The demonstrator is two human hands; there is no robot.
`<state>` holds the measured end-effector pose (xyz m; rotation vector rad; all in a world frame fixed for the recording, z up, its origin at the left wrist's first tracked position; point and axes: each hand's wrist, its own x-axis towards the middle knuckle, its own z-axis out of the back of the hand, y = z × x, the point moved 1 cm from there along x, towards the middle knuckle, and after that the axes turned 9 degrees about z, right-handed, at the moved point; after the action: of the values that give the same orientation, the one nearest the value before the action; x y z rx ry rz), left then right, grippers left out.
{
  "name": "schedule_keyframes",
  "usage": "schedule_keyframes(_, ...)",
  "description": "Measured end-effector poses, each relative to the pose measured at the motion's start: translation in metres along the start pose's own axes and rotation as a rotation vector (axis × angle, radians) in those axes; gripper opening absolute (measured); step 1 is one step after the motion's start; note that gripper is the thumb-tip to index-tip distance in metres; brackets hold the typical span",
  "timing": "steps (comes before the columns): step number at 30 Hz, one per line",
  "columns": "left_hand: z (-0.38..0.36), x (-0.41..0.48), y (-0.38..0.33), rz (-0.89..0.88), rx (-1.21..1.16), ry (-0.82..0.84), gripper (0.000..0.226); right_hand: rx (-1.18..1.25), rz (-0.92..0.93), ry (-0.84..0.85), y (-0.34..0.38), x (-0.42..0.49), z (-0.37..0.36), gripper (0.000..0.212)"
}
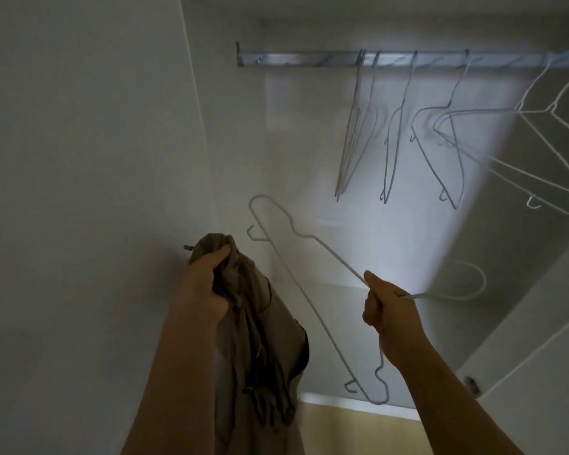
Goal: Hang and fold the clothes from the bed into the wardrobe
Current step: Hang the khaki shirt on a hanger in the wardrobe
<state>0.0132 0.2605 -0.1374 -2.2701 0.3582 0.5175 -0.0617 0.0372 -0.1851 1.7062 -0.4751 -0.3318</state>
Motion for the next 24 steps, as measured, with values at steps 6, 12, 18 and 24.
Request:
schedule_keyframes(6, 0.004, -0.014, 0.008, -0.106, 0.026, -0.036, 0.026, -0.227, -0.004, 0.178, -0.011, -0.008, 0.017, 0.06)
schedule_keyframes(12, -0.012, -0.04, 0.023, -0.369, 0.309, 0.015, 0.026, -0.482, 0.069, 0.332, -0.017, -0.019, 0.003, 0.048)
schedule_keyframes(18, -0.022, -0.053, 0.051, -0.211, 0.418, 0.272, 0.024, -0.287, 0.024, 0.152, -0.016, -0.029, -0.022, 0.035)
schedule_keyframes(24, 0.001, -0.045, 0.034, -0.29, 0.986, -0.038, 0.014, -0.202, 0.136, 0.067, 0.019, -0.014, -0.017, 0.04)
